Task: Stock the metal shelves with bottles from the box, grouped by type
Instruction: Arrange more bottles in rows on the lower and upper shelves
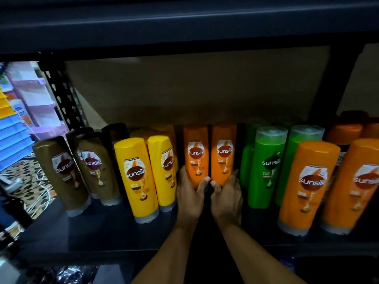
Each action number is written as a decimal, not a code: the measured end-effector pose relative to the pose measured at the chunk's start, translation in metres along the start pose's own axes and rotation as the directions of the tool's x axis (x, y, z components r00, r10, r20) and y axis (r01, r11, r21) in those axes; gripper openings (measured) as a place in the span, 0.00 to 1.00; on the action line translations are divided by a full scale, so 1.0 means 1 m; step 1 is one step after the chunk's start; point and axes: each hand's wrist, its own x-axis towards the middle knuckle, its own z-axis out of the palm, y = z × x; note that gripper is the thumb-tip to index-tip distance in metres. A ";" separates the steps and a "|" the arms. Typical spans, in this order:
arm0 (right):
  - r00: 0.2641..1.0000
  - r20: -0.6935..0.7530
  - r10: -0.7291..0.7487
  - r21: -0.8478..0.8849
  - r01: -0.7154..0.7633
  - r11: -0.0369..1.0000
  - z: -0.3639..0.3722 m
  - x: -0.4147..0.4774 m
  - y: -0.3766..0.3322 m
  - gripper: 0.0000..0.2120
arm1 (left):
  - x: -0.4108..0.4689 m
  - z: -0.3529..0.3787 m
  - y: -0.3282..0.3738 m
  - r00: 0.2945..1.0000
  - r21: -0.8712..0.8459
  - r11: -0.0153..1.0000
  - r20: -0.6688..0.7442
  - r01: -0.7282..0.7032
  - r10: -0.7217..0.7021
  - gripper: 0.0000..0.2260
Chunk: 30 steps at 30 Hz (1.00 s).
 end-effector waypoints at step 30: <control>1.000 -0.018 -0.014 -0.028 0.014 1.000 0.003 0.001 0.002 0.39 | 0.005 0.003 -0.007 1.000 -0.024 1.000 0.008 -0.006 0.006 0.35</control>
